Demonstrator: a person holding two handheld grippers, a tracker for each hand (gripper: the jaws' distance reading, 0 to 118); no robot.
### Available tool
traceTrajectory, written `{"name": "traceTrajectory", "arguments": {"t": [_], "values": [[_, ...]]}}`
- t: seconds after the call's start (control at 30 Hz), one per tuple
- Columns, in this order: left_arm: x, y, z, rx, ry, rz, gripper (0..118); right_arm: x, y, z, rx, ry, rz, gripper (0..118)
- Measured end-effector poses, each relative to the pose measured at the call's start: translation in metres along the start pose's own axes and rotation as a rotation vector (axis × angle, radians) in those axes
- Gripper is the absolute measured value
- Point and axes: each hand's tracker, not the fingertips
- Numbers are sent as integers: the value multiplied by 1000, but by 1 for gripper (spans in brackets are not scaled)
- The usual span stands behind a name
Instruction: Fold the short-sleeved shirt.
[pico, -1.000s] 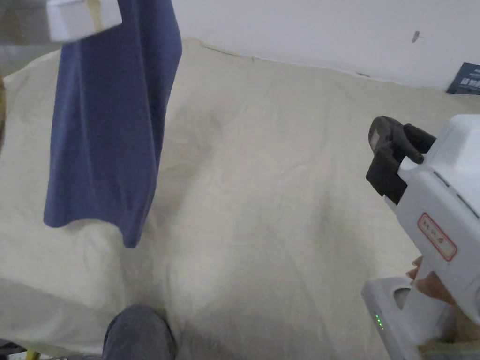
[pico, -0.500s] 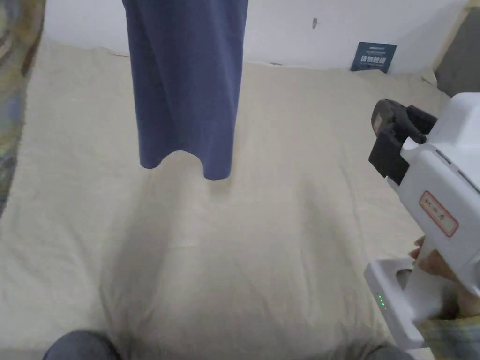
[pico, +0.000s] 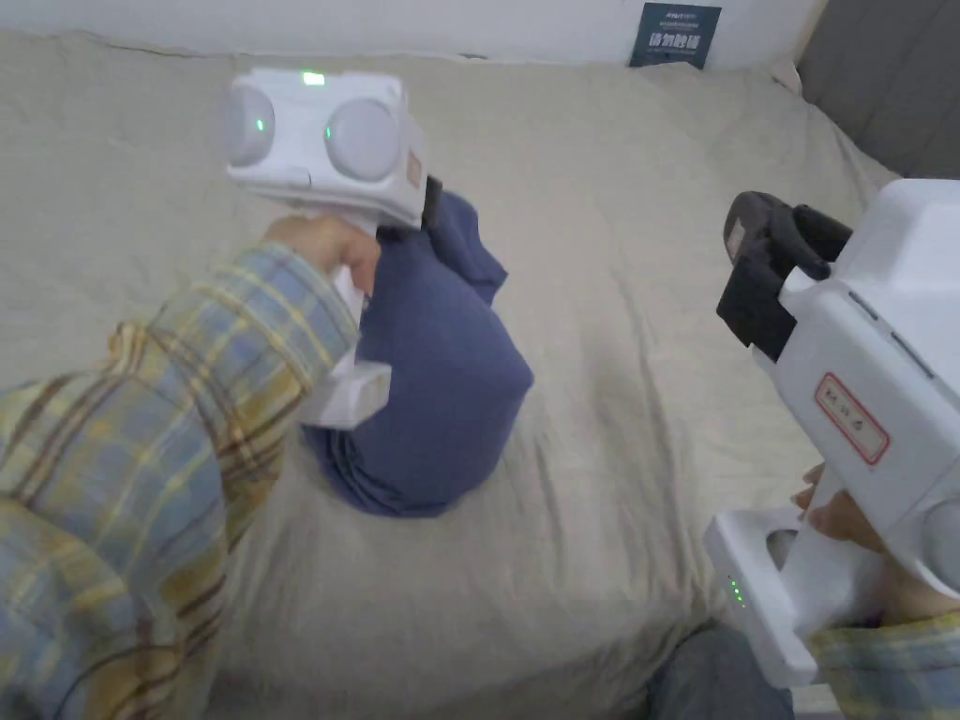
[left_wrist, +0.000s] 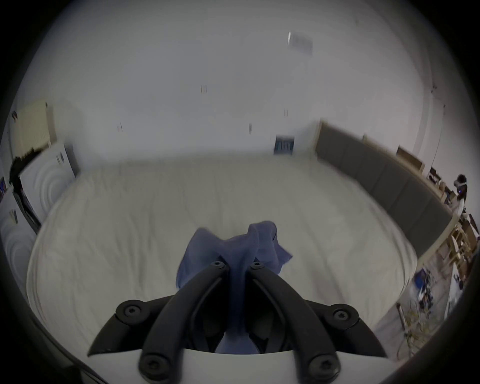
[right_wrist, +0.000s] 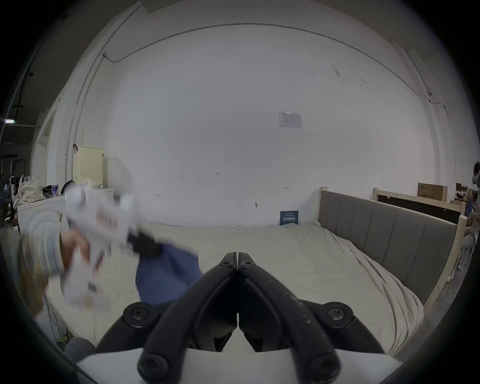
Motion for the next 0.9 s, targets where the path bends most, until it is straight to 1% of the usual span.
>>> {"name": "traceTrajectory", "arguments": {"t": [0.07, 0.13, 0.2, 0.23, 0.27, 0.3, 0.33, 0.37, 0.4, 0.43, 0.47, 0.5, 0.57, 0.6, 0.63, 0.67, 0.73, 0.77, 0.8, 0.83, 0.87, 0.9], "values": [[2, -40, -33, -119, -1, 5, 10, 2, -3, -3, -13, -7, -9, 1], [8, -82, -52, -193, 0, 0, 10, 3, -7, -6, -26, -13, -13, 1], [10, -110, -64, -238, -1, 13, 10, 3, -10, -9, -38, -14, -13, 1], [11, -117, -62, -218, -9, 25, 16, 3, -12, -10, -43, -13, -12, 1], [11, -122, -61, -213, -17, 48, 31, 2, -13, -11, -47, -11, -12, 1], [10, -126, -58, -197, -43, 70, 59, 1, -14, -11, -51, -7, -11, 1], [8, -126, -54, -180, -69, 89, 99, -1, -15, -12, -54, -3, -9, 1], [6, -127, -50, -170, -85, 104, 118, -3, -16, -12, -57, 0, -7, 1], [3, -129, -45, -158, -105, 121, 118, -4, -17, -12, -59, 4, -3, 1], [0, -130, -40, -146, -125, 139, 113, -6, -18, -13, -61, 8, 1, 1], [10, -116, -55, 52, -88, 75, 112, -8, -19, -13, -61, 11, 5, 1], [-3, -103, -24, 124, -89, 86, 113, -10, -20, -14, -61, 11, 9, 1], [-8, -101, -16, 268, -41, 88, 117, -12, -22, -15, -63, 16, 6, 1], [-10, -103, -12, 346, -7, 89, 118, -14, -23, -15, -60, 21, 1, 1], [-41, -92, 42, 425, 49, 94, 118, -16, -25, -16, -59, 20, 0, 1], [-48, -95, 57, 493, 83, 95, 118, -18, -26, -17, -60, 19, -1, 1], [-58, -108, 83, 598, 167, 35, 118, -22, -30, -18, -62, 28, -8, 1], [-43, -104, 96, 628, 219, 15, 118, -24, -31, -17, -62, 32, -14, 1], [-43, -110, 105, 657, 255, -7, 115, -27, -32, -17, -60, 39, -21, 1], [-44, -116, 113, 686, 290, -25, 105, -29, -33, -16, -56, 45, -24, 1], [-44, -122, 119, 696, 297, -34, 92, -31, -34, -15, -54, 48, -23, 1], [-45, -130, 118, 695, 297, -36, 76, -34, -34, -15, -53, 52, -21, 1]]}}
